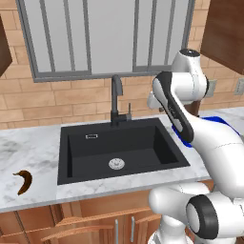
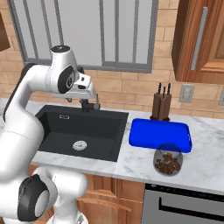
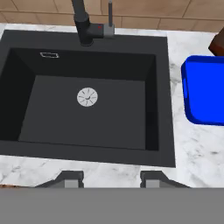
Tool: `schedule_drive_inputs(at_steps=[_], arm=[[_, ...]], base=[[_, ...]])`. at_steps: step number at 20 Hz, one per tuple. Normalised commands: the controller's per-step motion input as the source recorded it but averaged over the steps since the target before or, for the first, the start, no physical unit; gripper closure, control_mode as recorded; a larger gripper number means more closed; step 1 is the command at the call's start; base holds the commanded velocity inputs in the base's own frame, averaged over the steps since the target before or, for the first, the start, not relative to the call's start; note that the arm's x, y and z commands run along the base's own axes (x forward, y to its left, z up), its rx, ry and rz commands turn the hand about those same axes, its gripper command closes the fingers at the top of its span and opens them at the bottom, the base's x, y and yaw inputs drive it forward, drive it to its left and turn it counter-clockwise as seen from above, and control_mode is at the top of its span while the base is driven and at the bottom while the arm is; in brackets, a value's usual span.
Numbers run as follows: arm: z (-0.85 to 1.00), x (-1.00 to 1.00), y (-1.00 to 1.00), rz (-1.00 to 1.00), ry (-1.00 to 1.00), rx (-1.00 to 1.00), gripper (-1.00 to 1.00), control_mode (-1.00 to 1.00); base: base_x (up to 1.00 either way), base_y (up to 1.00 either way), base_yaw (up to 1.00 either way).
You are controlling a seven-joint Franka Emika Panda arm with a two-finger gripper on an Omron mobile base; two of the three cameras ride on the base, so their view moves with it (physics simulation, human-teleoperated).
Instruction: Pick up all produce items and place them in the sink. Turn on the sink faucet to wash them. Then turn the sink off and put them in the tray.
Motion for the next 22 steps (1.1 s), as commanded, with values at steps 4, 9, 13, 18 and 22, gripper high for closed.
schedule_drive_inputs(at_steps=[4,9,13,18,22], arm=[[0.00,-0.30,0.11,0.00,-0.02,0.00,-1.00,-1.00],[0.00,-0.36,0.78,-0.01,-0.04,-0.05,-1.00,-1.00],[0.00,-0.31,1.00,-0.03,-0.01,-0.03,-1.00,-1.00],[-0.08,-0.17,1.00,-0.05,0.00,-0.02,-1.00,-1.00],[-0.07,-0.03,1.00,-0.06,0.00,0.00,-1.00,-1.00]], base=[[0.00,0.00,0.00],[0.00,0.00,0.00],[0.00,0.00,0.00],[0.00,0.00,0.00],[0.00,0.00,0.00]])
